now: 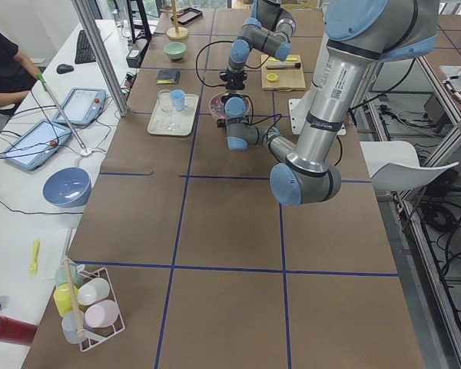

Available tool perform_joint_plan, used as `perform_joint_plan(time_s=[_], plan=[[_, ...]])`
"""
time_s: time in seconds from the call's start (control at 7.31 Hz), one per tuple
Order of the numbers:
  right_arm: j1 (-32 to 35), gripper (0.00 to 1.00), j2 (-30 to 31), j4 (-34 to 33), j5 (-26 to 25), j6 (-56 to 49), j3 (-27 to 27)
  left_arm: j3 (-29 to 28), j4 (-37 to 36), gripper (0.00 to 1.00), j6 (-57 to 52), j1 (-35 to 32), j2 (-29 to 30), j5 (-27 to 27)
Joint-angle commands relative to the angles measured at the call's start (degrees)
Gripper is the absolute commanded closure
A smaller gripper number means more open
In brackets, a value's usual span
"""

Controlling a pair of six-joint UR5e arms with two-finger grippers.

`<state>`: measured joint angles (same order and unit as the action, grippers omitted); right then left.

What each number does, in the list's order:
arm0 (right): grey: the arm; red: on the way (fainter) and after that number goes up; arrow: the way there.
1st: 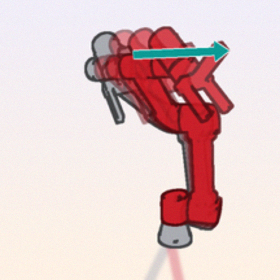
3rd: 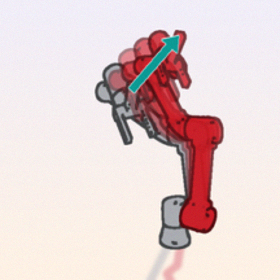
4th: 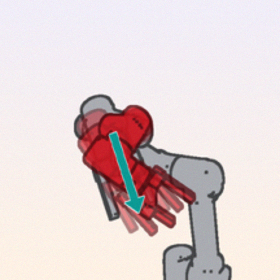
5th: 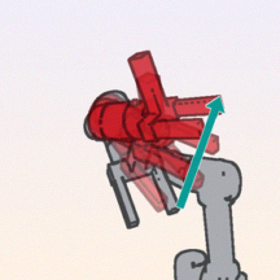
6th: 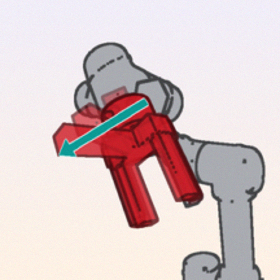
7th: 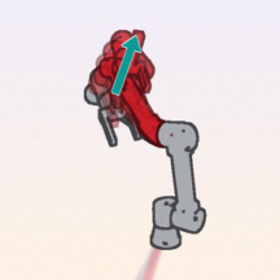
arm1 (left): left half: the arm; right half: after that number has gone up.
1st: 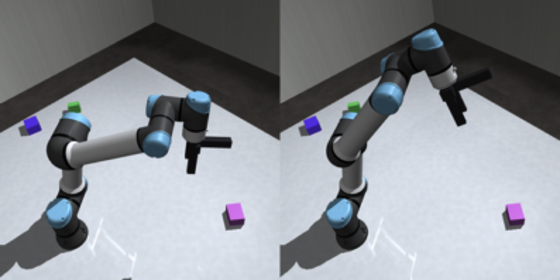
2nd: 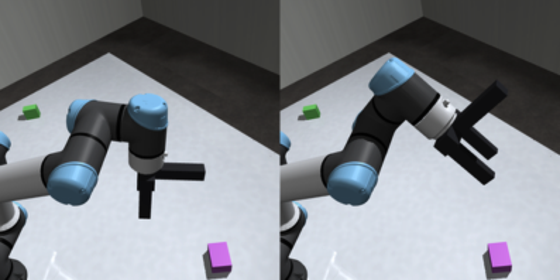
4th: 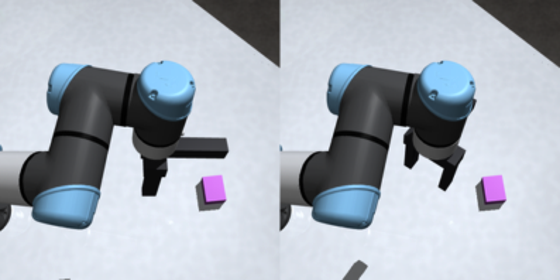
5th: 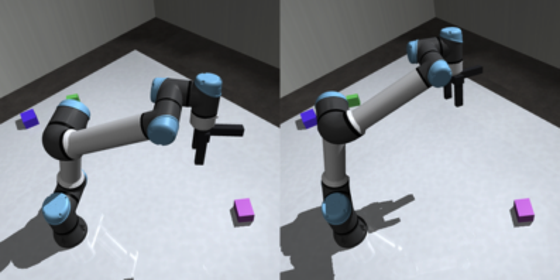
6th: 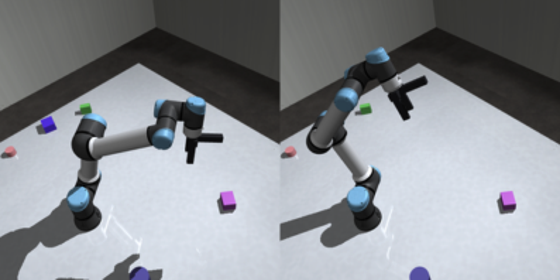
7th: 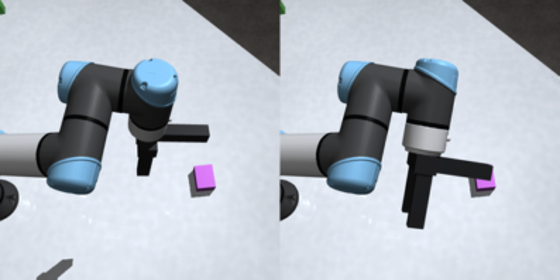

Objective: Put ice in cup with scoop
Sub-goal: 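Lift the ice-filled scoop with the right gripper while the left releases the bowl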

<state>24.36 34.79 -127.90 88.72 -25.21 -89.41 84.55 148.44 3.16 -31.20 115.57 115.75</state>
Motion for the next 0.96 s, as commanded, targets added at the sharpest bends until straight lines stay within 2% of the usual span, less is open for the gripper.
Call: perform_joint_plan(time_s=[0.0, 0.27, 0.55, 0.82], plan=[[-0.02, 1.0, 2.38, 5.01, 0.32, 0.07, -0.85, 0.0, 0.01, 0.04, 0.0, -0.09, 0.01, 0.0], [0.42, 1.0, 8.69, 12.81, 1.97, 0.85, -5.4, 0.0, 0.01, 0.04, 0.0, -0.09, 0.01, 0.0], [1.65, 1.0, 11.61, 20.11, 5.06, 1.74, -5.86, 0.0, 0.01, 0.03, -0.09, -0.09, -0.08, 0.0], [2.79, 1.0, 12.5, 23.3, 7.51, 2.35, -5.78, 0.0, 0.01, 0.03, -0.09, -0.09, -0.08, 0.0]])
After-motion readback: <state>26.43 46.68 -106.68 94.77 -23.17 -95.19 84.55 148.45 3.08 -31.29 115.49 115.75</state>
